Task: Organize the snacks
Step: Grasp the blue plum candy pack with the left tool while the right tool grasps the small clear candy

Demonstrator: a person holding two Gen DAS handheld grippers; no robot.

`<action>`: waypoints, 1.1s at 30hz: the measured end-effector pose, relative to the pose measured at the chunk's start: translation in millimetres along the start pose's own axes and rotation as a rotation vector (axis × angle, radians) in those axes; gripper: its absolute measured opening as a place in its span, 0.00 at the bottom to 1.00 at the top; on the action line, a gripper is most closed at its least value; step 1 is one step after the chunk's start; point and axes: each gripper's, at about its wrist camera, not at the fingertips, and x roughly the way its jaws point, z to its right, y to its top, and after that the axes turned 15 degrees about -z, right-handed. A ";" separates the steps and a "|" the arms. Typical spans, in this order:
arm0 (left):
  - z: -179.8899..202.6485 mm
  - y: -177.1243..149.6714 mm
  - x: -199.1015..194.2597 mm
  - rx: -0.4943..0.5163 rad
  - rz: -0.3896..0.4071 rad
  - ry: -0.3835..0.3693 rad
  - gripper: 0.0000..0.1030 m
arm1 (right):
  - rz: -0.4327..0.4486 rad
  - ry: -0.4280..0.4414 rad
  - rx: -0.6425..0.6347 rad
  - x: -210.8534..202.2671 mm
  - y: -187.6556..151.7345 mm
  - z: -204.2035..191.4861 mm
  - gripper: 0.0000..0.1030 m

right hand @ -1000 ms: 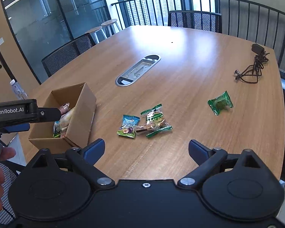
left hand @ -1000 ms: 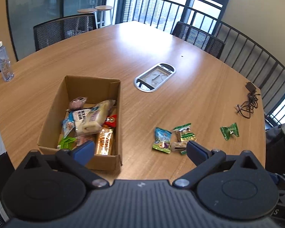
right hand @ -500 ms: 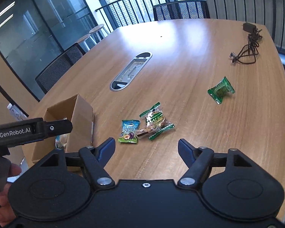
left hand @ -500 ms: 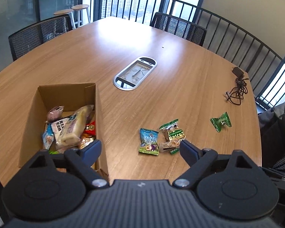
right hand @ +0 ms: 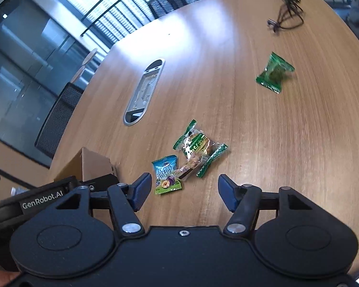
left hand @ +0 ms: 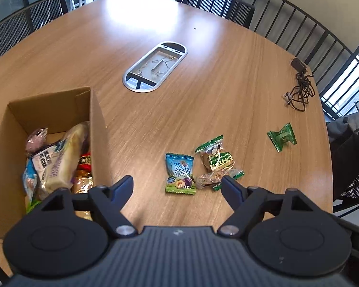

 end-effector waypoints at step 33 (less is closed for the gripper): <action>-11.5 64.8 101.4 -0.075 -0.247 -0.033 0.47 | -0.009 0.063 0.451 97.7 21.8 21.5 0.21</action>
